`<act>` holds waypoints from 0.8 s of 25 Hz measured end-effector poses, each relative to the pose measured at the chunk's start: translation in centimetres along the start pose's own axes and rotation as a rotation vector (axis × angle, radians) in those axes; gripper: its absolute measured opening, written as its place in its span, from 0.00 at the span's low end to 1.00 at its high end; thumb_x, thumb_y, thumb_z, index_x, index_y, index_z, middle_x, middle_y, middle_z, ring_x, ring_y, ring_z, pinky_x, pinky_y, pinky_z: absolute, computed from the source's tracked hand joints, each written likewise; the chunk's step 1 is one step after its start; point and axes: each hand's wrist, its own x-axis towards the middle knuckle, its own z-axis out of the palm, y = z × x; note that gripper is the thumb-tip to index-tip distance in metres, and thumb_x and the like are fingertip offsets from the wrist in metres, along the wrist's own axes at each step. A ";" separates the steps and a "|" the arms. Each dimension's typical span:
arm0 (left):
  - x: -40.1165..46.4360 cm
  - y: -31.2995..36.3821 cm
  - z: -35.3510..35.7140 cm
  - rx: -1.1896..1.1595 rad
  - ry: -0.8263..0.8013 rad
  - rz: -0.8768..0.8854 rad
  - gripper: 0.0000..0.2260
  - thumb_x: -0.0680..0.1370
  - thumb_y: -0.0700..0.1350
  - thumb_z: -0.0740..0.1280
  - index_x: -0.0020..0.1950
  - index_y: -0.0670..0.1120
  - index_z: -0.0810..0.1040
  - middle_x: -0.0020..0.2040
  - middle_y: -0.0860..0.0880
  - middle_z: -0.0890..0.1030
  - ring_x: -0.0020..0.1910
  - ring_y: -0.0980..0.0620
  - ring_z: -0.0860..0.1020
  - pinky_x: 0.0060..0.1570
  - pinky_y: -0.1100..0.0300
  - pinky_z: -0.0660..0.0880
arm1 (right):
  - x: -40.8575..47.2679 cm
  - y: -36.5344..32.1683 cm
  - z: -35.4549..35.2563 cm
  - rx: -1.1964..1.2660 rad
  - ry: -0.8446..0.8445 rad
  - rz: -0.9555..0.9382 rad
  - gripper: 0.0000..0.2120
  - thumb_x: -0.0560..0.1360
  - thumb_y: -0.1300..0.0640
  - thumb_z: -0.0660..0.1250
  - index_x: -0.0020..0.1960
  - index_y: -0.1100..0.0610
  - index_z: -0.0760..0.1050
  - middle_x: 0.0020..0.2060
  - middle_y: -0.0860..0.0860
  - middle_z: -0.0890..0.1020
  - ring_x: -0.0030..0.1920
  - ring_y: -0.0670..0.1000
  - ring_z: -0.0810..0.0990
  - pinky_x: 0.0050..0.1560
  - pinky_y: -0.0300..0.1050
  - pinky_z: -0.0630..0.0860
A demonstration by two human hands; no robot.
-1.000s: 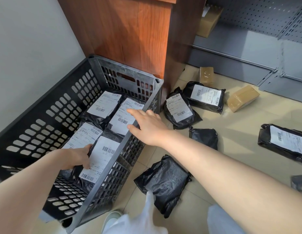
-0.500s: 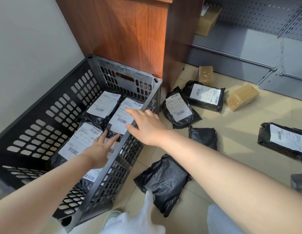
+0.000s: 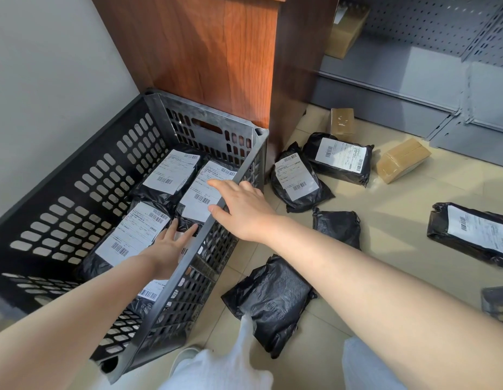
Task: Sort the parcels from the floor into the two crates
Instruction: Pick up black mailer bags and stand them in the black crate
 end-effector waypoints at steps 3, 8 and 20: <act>-0.4 0.1 -0.3 -0.020 -0.010 -0.023 0.51 0.74 0.35 0.65 0.73 0.65 0.26 0.77 0.41 0.31 0.77 0.37 0.35 0.75 0.42 0.52 | -0.5 0.3 -0.3 0.048 0.017 -0.024 0.26 0.83 0.45 0.54 0.79 0.47 0.53 0.77 0.45 0.60 0.74 0.54 0.60 0.72 0.53 0.57; -2.7 2.0 -3.4 -0.204 0.090 -0.064 0.36 0.79 0.43 0.60 0.79 0.59 0.41 0.80 0.47 0.36 0.79 0.42 0.39 0.75 0.40 0.50 | -1.7 2.7 -1.9 0.086 0.150 0.006 0.25 0.83 0.48 0.56 0.79 0.48 0.55 0.78 0.44 0.57 0.76 0.52 0.58 0.74 0.55 0.57; -4.1 13.0 -14.2 -0.656 0.676 0.189 0.18 0.84 0.50 0.54 0.73 0.48 0.67 0.72 0.50 0.68 0.73 0.53 0.63 0.66 0.62 0.57 | -3.8 10.5 -5.2 0.468 0.273 0.374 0.23 0.82 0.49 0.57 0.76 0.49 0.61 0.69 0.50 0.73 0.67 0.53 0.72 0.54 0.38 0.67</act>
